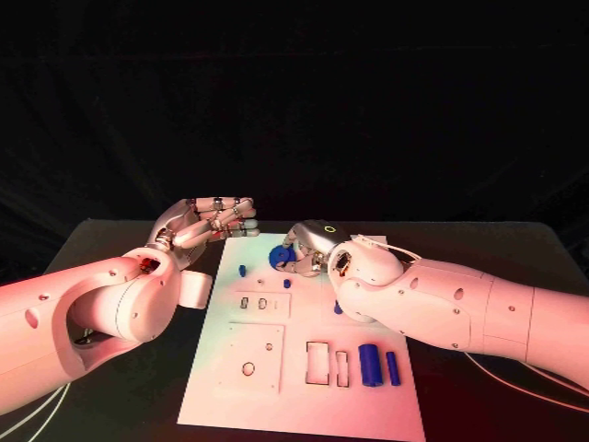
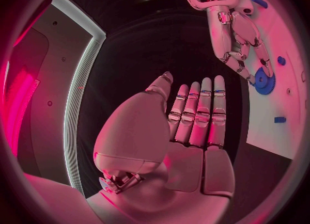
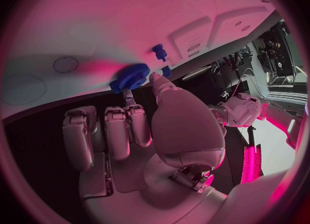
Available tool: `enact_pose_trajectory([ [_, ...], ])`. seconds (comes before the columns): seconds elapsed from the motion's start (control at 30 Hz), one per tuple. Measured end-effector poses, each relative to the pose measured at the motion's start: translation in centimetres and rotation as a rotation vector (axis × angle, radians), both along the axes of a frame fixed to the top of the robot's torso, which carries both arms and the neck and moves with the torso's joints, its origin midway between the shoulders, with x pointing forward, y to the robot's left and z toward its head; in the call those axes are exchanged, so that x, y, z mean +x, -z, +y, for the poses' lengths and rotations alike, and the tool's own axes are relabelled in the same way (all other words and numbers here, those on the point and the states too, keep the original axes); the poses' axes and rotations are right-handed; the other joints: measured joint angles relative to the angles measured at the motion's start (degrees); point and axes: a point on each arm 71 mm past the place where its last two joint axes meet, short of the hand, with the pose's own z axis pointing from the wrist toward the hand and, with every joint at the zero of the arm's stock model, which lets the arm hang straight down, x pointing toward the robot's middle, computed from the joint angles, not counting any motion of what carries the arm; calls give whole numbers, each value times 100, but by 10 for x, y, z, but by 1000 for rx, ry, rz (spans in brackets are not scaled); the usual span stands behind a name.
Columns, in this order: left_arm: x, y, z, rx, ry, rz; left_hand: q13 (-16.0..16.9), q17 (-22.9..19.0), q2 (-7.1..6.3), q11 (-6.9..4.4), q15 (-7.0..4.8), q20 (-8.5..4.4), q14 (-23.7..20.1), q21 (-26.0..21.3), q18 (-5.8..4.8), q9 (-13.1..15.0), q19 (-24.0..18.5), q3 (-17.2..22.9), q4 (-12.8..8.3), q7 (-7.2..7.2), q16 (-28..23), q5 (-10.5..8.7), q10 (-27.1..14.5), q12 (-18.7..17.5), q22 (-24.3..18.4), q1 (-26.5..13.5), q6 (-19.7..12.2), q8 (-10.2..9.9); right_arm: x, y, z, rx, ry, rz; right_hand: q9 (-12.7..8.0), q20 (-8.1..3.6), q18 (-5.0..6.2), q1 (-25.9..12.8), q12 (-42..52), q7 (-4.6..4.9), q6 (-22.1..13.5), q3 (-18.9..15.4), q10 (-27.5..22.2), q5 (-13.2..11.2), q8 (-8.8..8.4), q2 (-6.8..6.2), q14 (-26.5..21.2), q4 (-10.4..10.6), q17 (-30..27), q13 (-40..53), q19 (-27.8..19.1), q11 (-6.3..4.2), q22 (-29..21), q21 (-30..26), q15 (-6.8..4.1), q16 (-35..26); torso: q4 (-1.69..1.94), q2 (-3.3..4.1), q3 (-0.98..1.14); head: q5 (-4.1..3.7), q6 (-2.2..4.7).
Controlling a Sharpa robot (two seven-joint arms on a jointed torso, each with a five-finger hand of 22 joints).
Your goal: Assemble the parts on the task board
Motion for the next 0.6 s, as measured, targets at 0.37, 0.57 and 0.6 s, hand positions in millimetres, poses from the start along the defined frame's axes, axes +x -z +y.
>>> enact_pose_trajectory([
  [0.37, 0, 0, 1, 1, -2, 1, 0, 0, 0, 0, 0, 0, 0, 0, -1, 0, 0, 0, 0, 0, 0, 0, 0, -27, 0, 0, 0, -23, -4, 4, -15, 3, 15, 28, 0, 0, 0, 1, 0, -11, -4, 0, 0, 34, 7, -1, 0, 0, 0, -1, 0, 0, -1, 0, 0, 0, -13, -3, -1, 4, 3],
  [0.57, 0, 0, 3, 2, -5, 2, 0, 0, 0, 0, 0, 0, 0, 0, -1, 0, 0, 0, 0, 0, 0, 0, 0, -27, 1, 0, 0, -23, -12, -3, -37, 46, 22, 10, 0, 0, 0, 39, 43, -11, -4, 43, 0, 122, 7, 36, 0, -43, -1, -1, 0, 0, -1, 0, 0, 0, -18, -10, -2, -1, 18],
  [0.6, 0, 0, 3, 3, -7, 2, 0, 0, 0, 0, 0, 0, 0, 0, -1, 0, 0, 0, 0, 0, 0, 0, 0, -27, 1, 0, 0, -23, -13, -5, -41, 59, 22, 3, 0, 0, 0, 64, 44, -11, -4, 66, 0, 122, 7, 62, 0, -66, -1, -1, 0, 0, -1, 0, 0, 0, -21, -11, -2, -1, 18],
])
